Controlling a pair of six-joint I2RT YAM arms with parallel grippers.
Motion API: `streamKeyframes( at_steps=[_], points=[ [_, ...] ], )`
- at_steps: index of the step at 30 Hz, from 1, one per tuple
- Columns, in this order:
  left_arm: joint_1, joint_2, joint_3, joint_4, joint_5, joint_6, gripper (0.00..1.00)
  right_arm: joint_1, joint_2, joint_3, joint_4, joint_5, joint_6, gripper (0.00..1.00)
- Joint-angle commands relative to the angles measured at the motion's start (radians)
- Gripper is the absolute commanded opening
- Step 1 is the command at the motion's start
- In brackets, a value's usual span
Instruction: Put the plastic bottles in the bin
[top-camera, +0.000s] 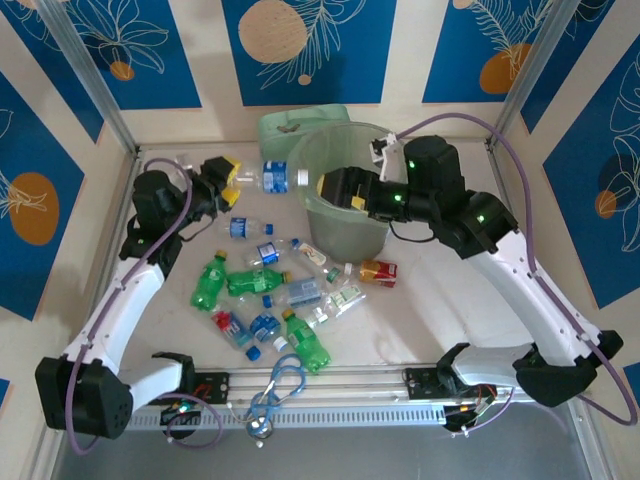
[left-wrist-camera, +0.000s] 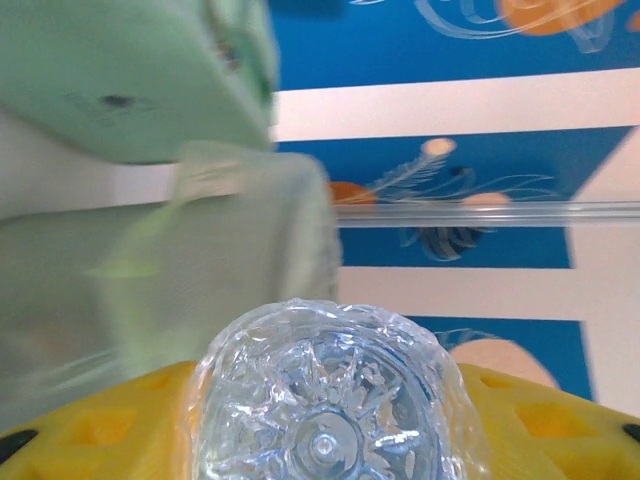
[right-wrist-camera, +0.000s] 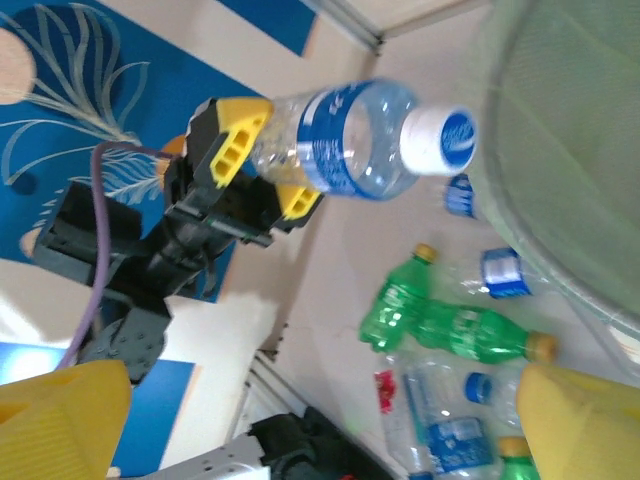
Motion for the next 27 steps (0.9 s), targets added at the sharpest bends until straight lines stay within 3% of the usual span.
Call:
streamKeyframes(
  at_steps=[1,4,11,23,27],
  points=[
    [-0.017,0.038,0.096,0.272,0.037,-0.115,0.51,-0.021,0.024,0.070,0.063,-0.108,0.029,0.99],
    [-0.054,0.084,0.149,0.372,0.040,-0.150,0.51,-0.040,0.048,0.089,0.117,-0.149,0.066,0.99],
    [-0.141,0.118,0.245,0.351,0.051,-0.085,0.51,-0.042,0.152,0.238,0.105,-0.159,0.050,0.99],
    [-0.255,0.147,0.233,0.387,0.073,-0.070,0.51,-0.061,0.220,0.308,0.111,-0.120,0.052,1.00],
    [-0.259,0.149,0.227,0.394,0.073,-0.070,0.51,-0.061,0.218,0.303,0.102,-0.103,0.049,0.94]
  ],
)
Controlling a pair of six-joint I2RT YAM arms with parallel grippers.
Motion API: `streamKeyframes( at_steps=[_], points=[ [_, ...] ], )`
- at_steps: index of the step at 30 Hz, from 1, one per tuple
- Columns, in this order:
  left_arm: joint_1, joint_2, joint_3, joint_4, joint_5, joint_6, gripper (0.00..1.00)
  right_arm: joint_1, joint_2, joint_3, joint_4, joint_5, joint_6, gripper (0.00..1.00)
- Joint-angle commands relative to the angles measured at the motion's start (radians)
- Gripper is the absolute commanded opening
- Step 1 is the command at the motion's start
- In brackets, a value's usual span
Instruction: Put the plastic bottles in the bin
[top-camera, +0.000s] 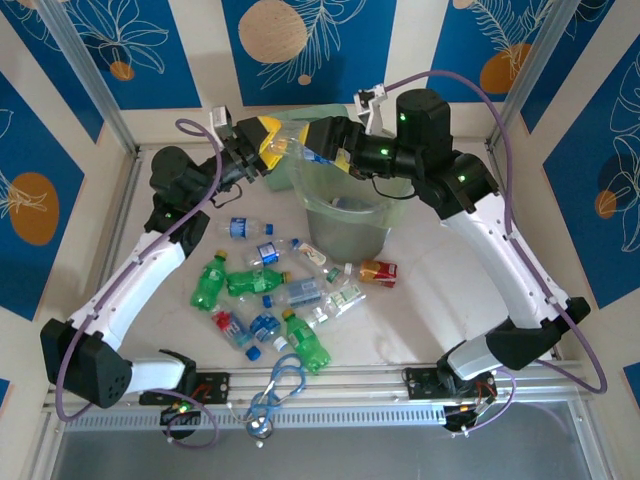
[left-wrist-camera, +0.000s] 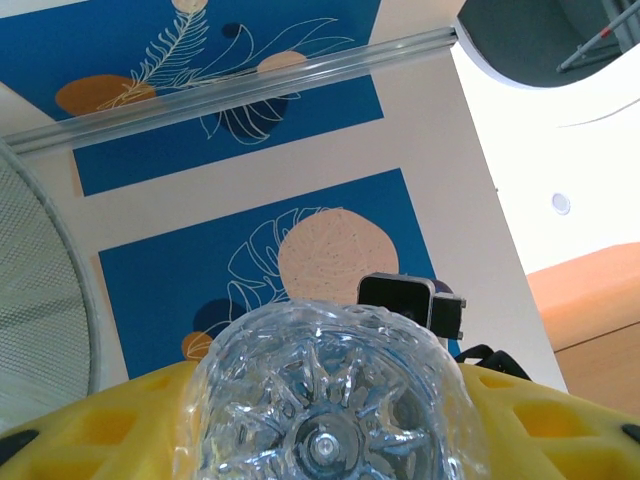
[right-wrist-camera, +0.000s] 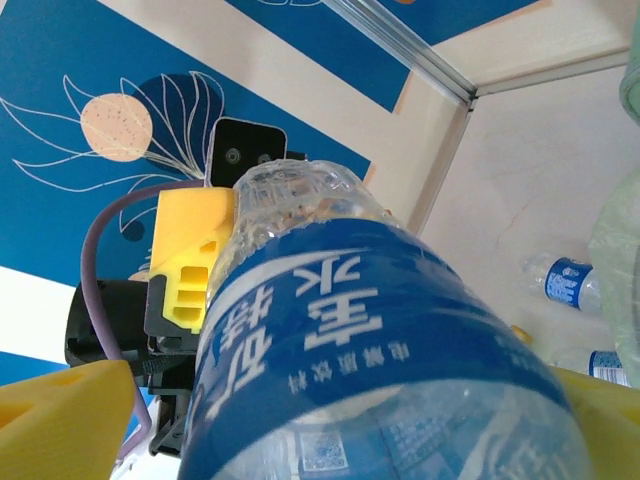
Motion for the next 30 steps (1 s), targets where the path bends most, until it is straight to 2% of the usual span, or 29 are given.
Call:
streamKeyframes(
  at_steps=[1,9,17,23,28,30],
  points=[
    [-0.011,-0.002,0.001,0.066,0.022,0.015,0.51,-0.005,-0.003,0.029,-0.003,0.019,-0.002,0.93],
    [-0.012,-0.006,-0.016,0.055,0.019,0.024,0.51,-0.008,-0.029,-0.010,0.003,0.033,0.002,0.77],
    [-0.015,-0.004,-0.025,0.027,0.012,0.043,0.52,-0.018,-0.037,-0.029,0.012,0.030,0.012,0.68],
    [-0.018,-0.015,-0.046,0.000,-0.002,0.072,0.76,-0.037,-0.039,-0.039,0.014,0.029,0.028,0.65],
    [-0.019,-0.018,-0.046,-0.041,-0.006,0.103,0.76,-0.051,-0.046,-0.049,0.014,0.028,0.043,0.61],
    [-0.021,-0.016,-0.049,-0.056,-0.007,0.104,0.86,-0.052,-0.045,-0.052,0.014,0.028,0.045,0.61]
  ],
)
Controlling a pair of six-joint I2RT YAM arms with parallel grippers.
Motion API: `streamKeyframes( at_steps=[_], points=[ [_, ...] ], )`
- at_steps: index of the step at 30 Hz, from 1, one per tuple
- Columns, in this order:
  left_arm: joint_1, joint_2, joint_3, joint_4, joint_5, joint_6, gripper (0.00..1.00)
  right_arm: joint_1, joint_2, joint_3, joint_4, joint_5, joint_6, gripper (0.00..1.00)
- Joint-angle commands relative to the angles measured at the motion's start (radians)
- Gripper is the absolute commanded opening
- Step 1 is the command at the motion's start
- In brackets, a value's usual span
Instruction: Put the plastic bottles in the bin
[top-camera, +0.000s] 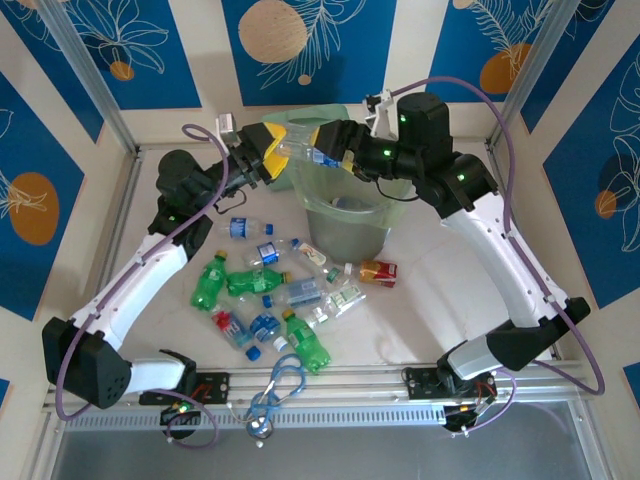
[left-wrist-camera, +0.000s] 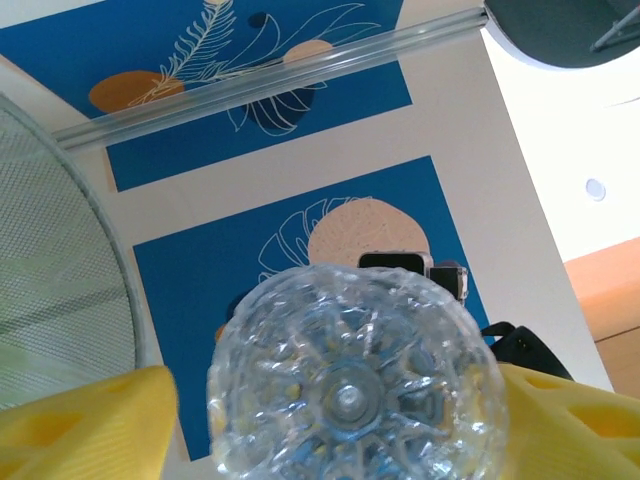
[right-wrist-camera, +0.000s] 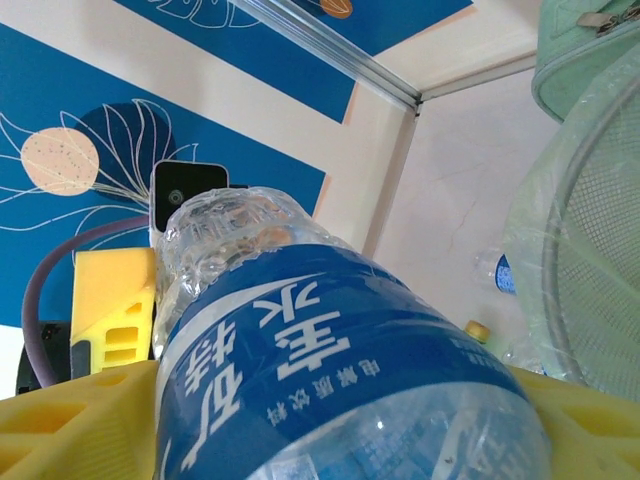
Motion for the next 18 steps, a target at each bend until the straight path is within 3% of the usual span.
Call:
streamKeyframes(
  at_steps=[1,3,7,11,14,18],
  points=[
    [-0.007,-0.015,-0.010,-0.050,-0.011,0.030,0.92,-0.010,-0.039,-0.006,0.038,-0.013,0.019,0.61],
    [-0.002,-0.032,-0.008,-0.107,-0.030,0.075,1.00,-0.018,-0.042,-0.010,0.026,-0.003,0.018,0.61],
    [0.024,-0.091,0.067,-0.392,-0.079,0.307,1.00,-0.069,-0.045,-0.011,-0.048,0.027,0.006,0.61],
    [0.026,-0.155,0.216,-0.922,-0.366,0.660,1.00,-0.131,-0.032,-0.020,-0.149,0.081,-0.044,0.61],
    [0.047,-0.196,0.209,-1.080,-0.508,0.739,1.00,-0.162,-0.006,-0.027,-0.203,0.126,-0.096,0.62],
    [0.083,-0.252,0.122,-1.128,-0.536,0.747,1.00,-0.175,0.054,-0.012,-0.248,0.145,-0.139,0.62]
  ],
)
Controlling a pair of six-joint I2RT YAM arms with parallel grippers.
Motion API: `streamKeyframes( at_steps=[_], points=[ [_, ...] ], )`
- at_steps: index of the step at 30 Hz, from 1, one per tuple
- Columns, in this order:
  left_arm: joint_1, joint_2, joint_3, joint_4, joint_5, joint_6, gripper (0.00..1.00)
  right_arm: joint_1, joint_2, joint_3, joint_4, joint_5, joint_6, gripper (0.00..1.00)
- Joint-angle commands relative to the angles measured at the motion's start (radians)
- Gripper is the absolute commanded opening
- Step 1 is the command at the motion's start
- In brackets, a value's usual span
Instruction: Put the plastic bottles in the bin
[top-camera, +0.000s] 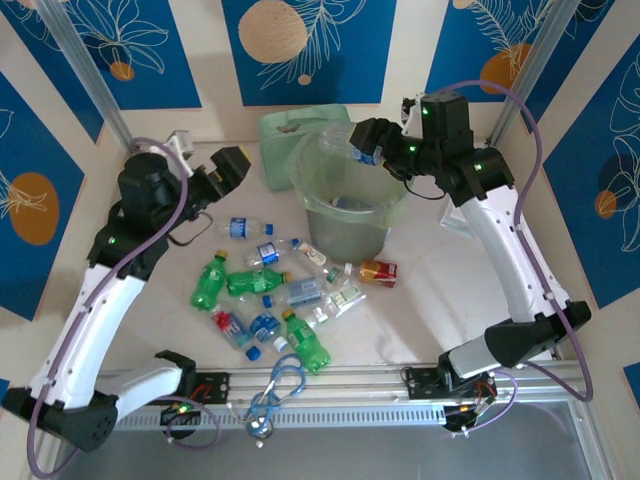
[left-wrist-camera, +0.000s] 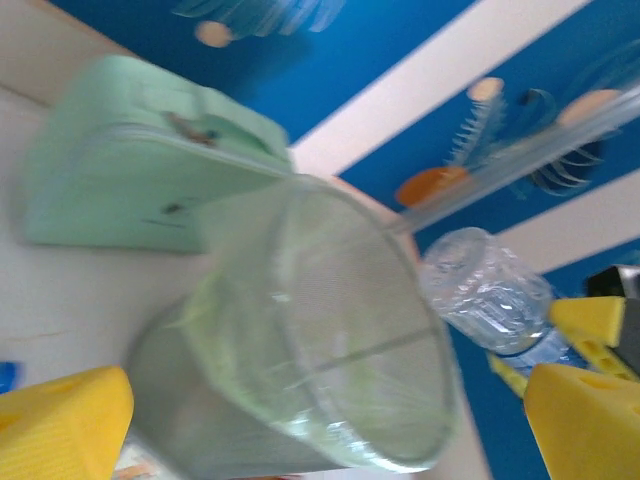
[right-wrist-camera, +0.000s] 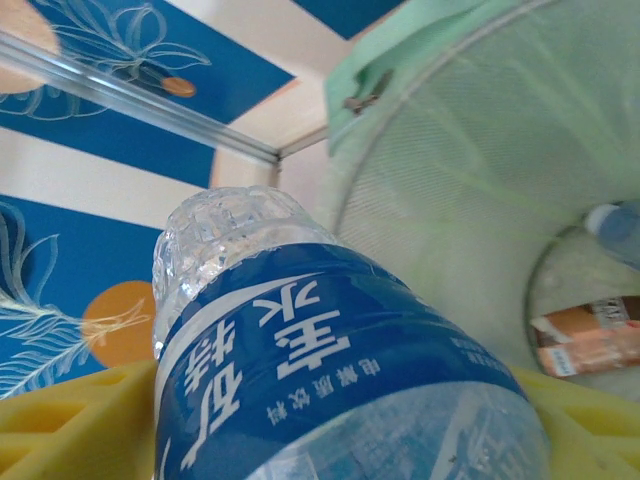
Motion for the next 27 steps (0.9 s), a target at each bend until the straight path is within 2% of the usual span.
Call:
streamKeyframes(
  at_steps=[1,7,10,14,19,23,27],
  points=[
    [0.025,-0.020,-0.069,-0.192,-0.111,0.099,1.00,0.000,0.052,0.004,-0.074,0.040,-0.067,0.62],
    [0.044,-0.048,-0.155,-0.200,-0.091,0.081,0.99,0.007,0.113,0.001,-0.082,0.055,-0.088,0.68],
    [0.053,-0.047,-0.175,-0.201,-0.087,0.076,0.99,0.010,0.139,0.010,-0.088,0.054,-0.095,0.74],
    [0.066,-0.037,-0.184,-0.204,-0.078,0.074,0.99,0.016,0.158,0.041,-0.109,0.071,-0.108,0.89],
    [0.082,-0.028,-0.194,-0.209,-0.071,0.069,0.97,0.021,0.157,0.072,-0.124,0.085,-0.117,0.98],
    [0.106,-0.021,-0.201,-0.213,-0.070,0.072,0.97,0.032,0.139,0.109,-0.135,0.091,-0.124,0.98],
    [0.170,0.026,-0.209,-0.214,-0.053,0.057,0.95,0.064,0.081,0.123,-0.112,0.093,-0.134,0.97]
  ],
)
